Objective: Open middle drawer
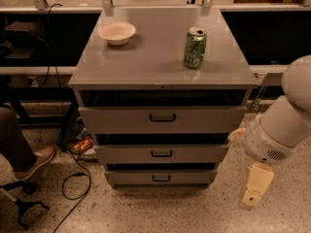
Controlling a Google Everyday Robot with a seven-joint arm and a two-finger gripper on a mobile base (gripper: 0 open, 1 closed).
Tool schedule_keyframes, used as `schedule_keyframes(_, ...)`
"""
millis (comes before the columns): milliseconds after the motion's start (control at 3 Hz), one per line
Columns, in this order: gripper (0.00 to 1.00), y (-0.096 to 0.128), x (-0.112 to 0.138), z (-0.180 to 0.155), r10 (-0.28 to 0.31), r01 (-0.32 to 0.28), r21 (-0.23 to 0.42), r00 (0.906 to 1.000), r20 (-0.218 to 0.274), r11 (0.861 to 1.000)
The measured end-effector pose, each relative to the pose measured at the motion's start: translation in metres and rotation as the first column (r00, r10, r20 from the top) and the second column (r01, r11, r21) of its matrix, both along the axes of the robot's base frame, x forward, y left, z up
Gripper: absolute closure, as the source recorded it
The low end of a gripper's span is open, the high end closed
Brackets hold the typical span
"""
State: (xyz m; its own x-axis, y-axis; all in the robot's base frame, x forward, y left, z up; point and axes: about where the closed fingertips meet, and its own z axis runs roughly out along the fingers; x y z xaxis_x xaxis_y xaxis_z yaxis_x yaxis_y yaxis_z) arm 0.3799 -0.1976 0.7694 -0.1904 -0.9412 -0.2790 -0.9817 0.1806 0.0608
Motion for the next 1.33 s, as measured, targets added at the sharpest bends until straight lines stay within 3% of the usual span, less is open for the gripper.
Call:
schedule_keyframes(333, 0.0, -0.001, 0.001, -0.009, 0.009, -0.009, 0.017, 0.9999, -0.007, 1.0)
schedule_keyframes(667, 0.0, -0.007, 0.009, -0.065, 0.025, -0.024, 0.032, 0.9996, -0.014, 0.999)
schedule_keyframes(1000, 0.0, -0.009, 0.026, -0.113, 0.023, -0.025, 0.06, 0.9995, 0.022, 0.998)
schedule_keyframes(1333, 0.0, -0.001, 0.049, -0.161, 0.003, -0.016, 0.138, 0.996, 0.09, 0.99)
